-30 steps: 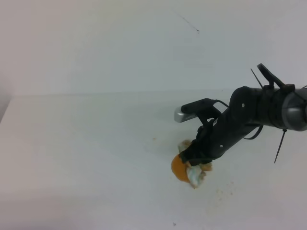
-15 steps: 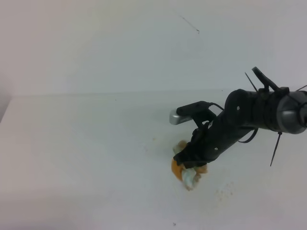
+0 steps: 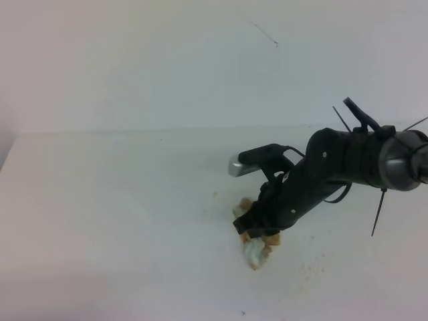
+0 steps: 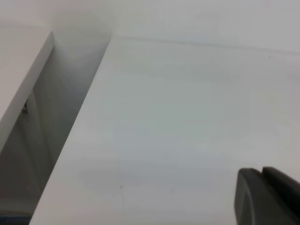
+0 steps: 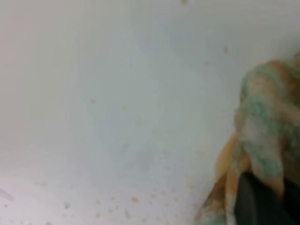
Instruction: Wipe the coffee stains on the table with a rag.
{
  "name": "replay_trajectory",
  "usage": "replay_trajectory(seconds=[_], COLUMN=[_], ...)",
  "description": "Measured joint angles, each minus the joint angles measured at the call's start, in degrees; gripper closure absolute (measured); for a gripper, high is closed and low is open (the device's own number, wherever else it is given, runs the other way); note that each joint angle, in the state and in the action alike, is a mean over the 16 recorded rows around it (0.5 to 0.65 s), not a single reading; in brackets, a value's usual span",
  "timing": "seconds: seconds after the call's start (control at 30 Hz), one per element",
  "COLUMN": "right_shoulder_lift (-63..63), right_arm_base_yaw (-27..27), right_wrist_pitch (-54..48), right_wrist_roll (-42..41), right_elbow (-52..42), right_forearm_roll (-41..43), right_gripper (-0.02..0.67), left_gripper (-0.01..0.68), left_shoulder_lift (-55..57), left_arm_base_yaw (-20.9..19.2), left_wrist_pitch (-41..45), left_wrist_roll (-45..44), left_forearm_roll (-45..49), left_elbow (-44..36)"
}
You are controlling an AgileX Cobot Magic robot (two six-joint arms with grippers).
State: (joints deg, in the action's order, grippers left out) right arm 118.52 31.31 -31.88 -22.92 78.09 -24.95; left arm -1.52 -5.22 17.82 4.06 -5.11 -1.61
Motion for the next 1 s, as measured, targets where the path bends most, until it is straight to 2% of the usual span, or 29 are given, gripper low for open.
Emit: replay_trajectory(seconds=[0.53, 1.0], right_shoulder_lift=[0.1, 0.0], right_arm_base_yaw=[1.2, -4.5], right_wrist_pitch=[1.5, 1.1], right_wrist_roll=[-0.4, 1.1], right_elbow=[0.0, 0.0], right_forearm_roll=[0.4, 4.1], right_gripper=[0.645, 0.646], left_gripper=[0.675, 0.675], left_shoulder_lift=[0.1, 0.2], left_arm_base_yaw=[0.0, 0.0], left_wrist_pitch=[0.0, 0.0], left_wrist_roll=[0.0, 0.0], left_forearm_roll=[0.0, 0.0], left_elbow=[-0.4, -0.1])
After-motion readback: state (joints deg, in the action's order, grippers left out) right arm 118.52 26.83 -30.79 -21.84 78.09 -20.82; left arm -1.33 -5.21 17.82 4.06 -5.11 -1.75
